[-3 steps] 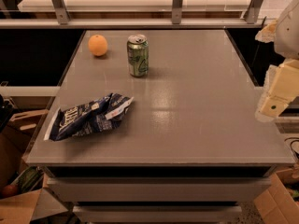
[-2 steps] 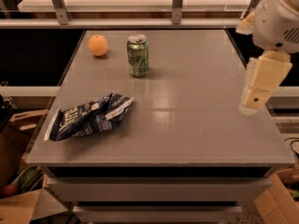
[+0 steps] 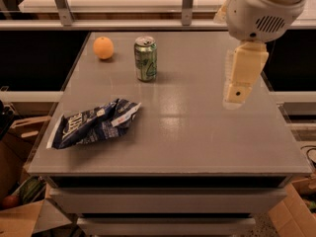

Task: Pick blue chip bag

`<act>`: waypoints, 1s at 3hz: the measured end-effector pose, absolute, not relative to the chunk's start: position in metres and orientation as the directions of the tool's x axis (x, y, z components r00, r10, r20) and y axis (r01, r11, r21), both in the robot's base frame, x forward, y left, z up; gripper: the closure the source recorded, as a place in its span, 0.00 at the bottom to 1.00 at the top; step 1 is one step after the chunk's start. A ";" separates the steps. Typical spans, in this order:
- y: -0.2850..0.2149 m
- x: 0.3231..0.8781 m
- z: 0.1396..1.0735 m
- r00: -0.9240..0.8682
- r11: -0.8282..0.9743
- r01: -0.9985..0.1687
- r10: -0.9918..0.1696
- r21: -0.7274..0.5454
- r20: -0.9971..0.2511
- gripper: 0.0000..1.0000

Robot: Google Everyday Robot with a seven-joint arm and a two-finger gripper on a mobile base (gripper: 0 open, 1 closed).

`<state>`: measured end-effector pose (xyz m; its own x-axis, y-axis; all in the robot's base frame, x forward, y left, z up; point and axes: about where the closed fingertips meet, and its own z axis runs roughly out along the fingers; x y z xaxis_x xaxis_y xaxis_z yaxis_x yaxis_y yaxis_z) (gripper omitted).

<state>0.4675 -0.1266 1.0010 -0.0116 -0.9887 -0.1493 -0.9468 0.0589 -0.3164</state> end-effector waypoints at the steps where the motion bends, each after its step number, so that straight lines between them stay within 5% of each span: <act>1: -0.092 0.479 0.986 0.073 -0.025 -0.954 -0.986 -0.299 -0.148 0.00; 3: -0.007 0.493 0.954 0.267 -0.225 -0.944 -0.950 -0.240 -0.159 0.00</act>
Offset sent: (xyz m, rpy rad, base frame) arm 0.0387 0.1303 -0.0671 -0.0043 0.1189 0.3375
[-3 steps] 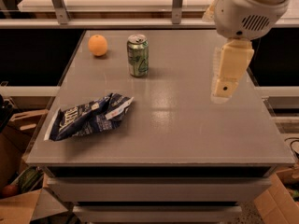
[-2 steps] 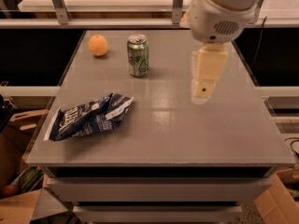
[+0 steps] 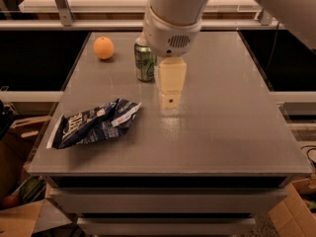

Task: Pick blue chip bag

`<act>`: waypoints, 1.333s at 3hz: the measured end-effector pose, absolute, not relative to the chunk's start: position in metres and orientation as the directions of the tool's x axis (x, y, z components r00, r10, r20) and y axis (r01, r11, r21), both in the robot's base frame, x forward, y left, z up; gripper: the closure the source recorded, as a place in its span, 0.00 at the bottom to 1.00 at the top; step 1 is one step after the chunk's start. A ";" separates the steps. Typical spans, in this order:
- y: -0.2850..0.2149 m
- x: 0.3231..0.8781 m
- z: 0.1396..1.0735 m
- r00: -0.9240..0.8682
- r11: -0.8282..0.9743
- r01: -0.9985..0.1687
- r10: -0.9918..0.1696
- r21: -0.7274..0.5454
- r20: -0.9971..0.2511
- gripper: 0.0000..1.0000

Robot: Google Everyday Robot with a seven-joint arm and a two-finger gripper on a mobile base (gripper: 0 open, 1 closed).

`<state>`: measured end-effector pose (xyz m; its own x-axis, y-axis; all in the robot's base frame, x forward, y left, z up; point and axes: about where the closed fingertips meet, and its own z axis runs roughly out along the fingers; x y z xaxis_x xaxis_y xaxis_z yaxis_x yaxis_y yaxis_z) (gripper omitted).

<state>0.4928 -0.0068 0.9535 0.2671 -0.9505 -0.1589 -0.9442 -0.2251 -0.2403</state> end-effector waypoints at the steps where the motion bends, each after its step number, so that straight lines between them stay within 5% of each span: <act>1: 0.040 0.481 0.947 0.363 -0.324 -0.920 -0.915 -0.219 -0.173 0.00; 4: 0.121 0.470 0.877 0.448 -0.444 -0.892 -0.847 -0.083 -0.287 0.00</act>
Offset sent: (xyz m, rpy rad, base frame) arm -0.0307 0.1283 -0.0539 0.0207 0.1531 0.3015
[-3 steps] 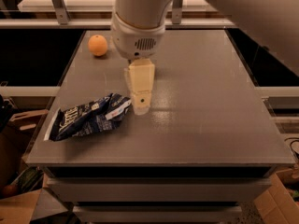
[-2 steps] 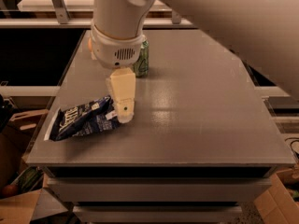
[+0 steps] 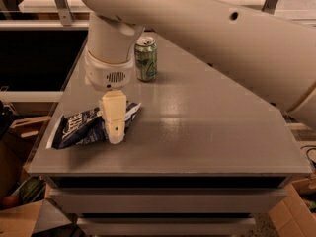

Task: Pick blue chip bag

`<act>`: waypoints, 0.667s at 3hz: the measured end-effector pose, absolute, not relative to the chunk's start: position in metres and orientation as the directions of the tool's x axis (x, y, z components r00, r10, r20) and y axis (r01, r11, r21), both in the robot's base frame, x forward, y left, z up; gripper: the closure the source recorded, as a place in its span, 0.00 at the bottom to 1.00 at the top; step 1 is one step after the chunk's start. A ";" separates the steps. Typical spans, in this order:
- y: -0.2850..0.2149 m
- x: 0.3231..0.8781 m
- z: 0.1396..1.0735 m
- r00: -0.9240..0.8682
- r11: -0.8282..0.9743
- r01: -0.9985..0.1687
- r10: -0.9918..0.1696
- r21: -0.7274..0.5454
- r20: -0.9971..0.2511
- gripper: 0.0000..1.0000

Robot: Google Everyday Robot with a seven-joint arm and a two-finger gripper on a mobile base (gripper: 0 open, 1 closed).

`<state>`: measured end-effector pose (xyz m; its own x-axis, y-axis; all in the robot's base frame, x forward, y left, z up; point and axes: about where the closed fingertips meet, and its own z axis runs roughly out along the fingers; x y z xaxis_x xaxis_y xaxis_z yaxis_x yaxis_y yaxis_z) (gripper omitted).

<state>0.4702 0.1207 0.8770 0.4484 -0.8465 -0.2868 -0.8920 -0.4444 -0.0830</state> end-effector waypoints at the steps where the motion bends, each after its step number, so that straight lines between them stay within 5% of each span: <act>1: 0.129 0.469 0.862 0.430 -0.436 -0.898 -0.844 -0.056 -0.320 0.19; 2: 0.128 0.470 0.861 0.412 -0.420 -0.906 -0.849 -0.050 -0.330 0.41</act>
Offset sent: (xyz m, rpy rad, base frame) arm 0.0025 0.0028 -0.0180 0.0329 0.0665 -0.0513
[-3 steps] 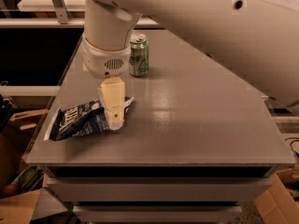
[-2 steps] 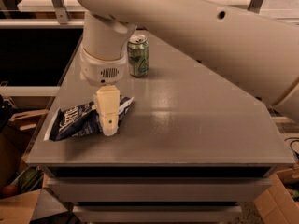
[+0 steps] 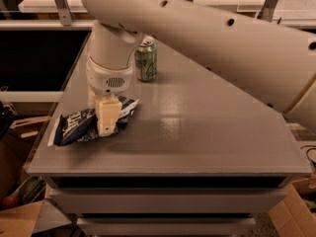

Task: Pick blue chip bag

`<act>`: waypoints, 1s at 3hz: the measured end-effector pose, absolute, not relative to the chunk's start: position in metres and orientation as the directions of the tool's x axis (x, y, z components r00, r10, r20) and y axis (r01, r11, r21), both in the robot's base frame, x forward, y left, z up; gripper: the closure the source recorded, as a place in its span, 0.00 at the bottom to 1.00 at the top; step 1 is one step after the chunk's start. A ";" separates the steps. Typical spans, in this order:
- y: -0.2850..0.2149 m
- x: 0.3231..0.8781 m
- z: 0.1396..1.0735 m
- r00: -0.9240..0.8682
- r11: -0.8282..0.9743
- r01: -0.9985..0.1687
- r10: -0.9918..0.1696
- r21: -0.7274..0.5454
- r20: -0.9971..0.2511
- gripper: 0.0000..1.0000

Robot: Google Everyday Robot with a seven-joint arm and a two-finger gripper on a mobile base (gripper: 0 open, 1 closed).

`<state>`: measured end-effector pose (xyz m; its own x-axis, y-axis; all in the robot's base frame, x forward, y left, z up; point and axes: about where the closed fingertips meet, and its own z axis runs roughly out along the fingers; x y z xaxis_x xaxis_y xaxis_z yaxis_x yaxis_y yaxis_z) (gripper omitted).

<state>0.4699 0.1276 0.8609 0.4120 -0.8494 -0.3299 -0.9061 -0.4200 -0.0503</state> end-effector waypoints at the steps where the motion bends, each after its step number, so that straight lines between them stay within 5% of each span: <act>1: 0.121 0.474 0.870 0.398 -0.400 -0.914 -0.859 -0.063 -0.321 0.65; 2: 0.109 0.483 0.891 0.390 -0.378 -0.920 -0.874 -0.099 -0.291 0.88; 3: 0.094 0.494 0.923 0.383 -0.352 -0.922 -0.889 -0.162 -0.249 1.00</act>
Offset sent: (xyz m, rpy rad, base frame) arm 0.0249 -0.0367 0.0560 -0.0389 -0.1130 -0.0815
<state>0.4938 0.0936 0.9235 0.3829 -0.8895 -0.2494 -0.9221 -0.3516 -0.1619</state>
